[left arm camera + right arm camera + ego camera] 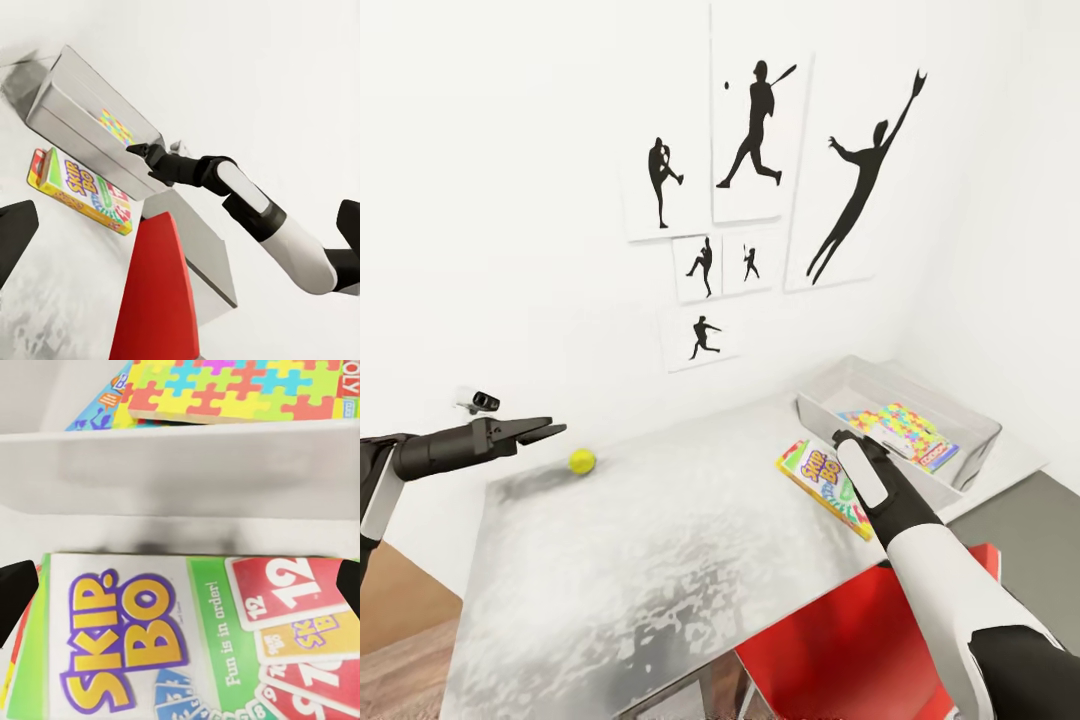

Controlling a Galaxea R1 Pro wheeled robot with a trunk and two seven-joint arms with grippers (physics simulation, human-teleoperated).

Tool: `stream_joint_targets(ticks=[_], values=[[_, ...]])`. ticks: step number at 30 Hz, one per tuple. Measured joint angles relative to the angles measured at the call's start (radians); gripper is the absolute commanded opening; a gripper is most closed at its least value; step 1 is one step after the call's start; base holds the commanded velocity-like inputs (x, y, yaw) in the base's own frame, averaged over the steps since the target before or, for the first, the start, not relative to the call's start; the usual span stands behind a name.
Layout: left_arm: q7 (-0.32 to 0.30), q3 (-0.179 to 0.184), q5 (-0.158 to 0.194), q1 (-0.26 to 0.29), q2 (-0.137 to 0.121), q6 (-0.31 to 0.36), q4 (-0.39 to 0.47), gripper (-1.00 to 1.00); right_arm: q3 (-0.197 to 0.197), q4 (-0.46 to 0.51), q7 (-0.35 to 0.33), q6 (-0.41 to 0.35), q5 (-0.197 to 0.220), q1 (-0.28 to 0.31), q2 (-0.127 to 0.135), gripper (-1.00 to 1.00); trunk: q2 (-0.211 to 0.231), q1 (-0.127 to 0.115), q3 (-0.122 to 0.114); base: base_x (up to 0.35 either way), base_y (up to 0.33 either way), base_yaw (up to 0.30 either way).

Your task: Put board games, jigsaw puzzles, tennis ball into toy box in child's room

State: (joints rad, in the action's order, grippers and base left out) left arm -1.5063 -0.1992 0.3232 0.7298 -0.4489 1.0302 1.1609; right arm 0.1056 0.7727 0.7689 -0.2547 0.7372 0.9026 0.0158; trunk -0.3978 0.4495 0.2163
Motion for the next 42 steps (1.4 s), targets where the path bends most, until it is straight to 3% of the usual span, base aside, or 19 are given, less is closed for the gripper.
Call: stream_joint_targets(ticks=[8,24,34,42], values=[[0.0,-0.005,0.002,0.066,0.001,0.004,-0.001,1.0,0.0,0.004,0.0,0.001,0.0,0.0,0.001,1.0,0.0,0.0,0.013,0.0,0.0,0.0],[-0.003,-0.011,0.008,0.092,0.0,0.005,-0.001,1.0,0.009,0.005,0.0,0.046,-0.003,0.001,0.003,1.0,0.0,0.0,0.039,0.0,0.0,0.0],[-0.005,-0.015,0.011,0.101,0.0,0.006,0.008,1.0,0.006,0.004,0.0,0.093,-0.061,0.002,0.003,1.0,0.0,0.0,0.055,0.0,0.0,0.0],[-0.008,0.008,0.016,0.117,0.001,0.006,0.132,1.0,0.006,0.002,0.0,0.101,-0.068,0.002,0.003,1.0,0.0,0.0,0.068,0.0,0.0,0.0]])
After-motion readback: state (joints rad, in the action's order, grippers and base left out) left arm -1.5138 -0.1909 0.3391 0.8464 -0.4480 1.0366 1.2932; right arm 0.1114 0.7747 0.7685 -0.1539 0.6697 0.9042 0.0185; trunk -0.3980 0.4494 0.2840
